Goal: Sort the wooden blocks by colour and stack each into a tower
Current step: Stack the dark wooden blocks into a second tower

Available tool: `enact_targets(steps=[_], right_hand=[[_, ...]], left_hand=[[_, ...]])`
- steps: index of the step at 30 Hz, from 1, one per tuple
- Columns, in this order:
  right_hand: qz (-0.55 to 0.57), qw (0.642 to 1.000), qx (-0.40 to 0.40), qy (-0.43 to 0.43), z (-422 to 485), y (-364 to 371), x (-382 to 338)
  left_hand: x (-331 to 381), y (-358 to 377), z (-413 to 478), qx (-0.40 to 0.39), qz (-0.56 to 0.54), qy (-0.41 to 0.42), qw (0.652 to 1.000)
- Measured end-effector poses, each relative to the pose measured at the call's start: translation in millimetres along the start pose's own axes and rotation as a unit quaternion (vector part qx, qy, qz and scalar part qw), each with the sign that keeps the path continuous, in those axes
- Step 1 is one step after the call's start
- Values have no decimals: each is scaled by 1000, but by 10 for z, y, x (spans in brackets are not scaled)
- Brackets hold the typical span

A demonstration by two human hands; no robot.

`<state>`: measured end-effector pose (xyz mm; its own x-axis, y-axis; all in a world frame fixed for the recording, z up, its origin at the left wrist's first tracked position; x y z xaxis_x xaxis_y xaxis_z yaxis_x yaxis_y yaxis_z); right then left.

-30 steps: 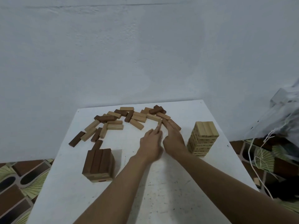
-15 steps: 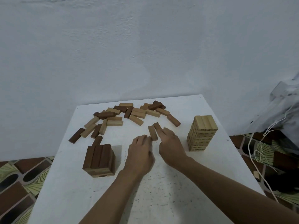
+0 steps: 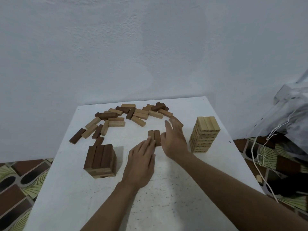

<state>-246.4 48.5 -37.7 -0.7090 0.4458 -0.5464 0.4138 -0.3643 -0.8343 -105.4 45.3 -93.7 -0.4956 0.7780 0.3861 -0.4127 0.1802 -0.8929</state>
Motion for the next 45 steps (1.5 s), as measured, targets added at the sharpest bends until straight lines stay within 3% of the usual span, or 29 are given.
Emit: enact_targets(steps=[4, 9, 14, 18, 19, 23, 31, 36, 41, 45], right_hand=[[-32, 995, -50, 80, 251, 147, 225], [-54, 994, -58, 74, 219, 183, 267], [-37, 999, -19, -16, -137, 79, 11], [-35, 982, 81, -168, -458, -64, -271], [-12, 981, 72, -178, -489, -47, -266], [39, 991, 6, -132, -420, 50, -132], [68, 985, -41, -151, -660, 46, -52], [99, 983, -26, -149, -819, -7, -26], [110, 983, -26, -146, -805, 7, 0], [136, 979, -56, -138, -750, 6, 42]], left_hand=[[42, 15, 5, -8, 25, 13, 1000], [64, 12, 6, -22, 36, 17, 999], [86, -37, 0, 3, 8, 13, 1000], [61, -52, 3, 25, -18, 13, 999], [63, -66, 2, 31, -25, 14, 999], [137, -130, -29, 49, -44, 22, 998], [417, -226, -403, 44, -2, 27, 999], [560, -277, -543, 20, -26, 49, 998], [362, -410, -422, 38, -90, -22, 995], [242, -334, -219, -30, -106, -45, 993]])
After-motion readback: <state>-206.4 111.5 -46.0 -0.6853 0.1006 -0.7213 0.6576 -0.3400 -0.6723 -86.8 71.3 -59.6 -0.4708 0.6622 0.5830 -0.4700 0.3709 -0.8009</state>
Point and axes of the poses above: each hand's wrist, its own z-axis towards the middle knuckle, its own y-axis out of the palm, x = y × z, the point moved 10 cm from there along z, towards the middle knuckle, and after that the axes turned 13 degrees about y, right-handed, at the moved point
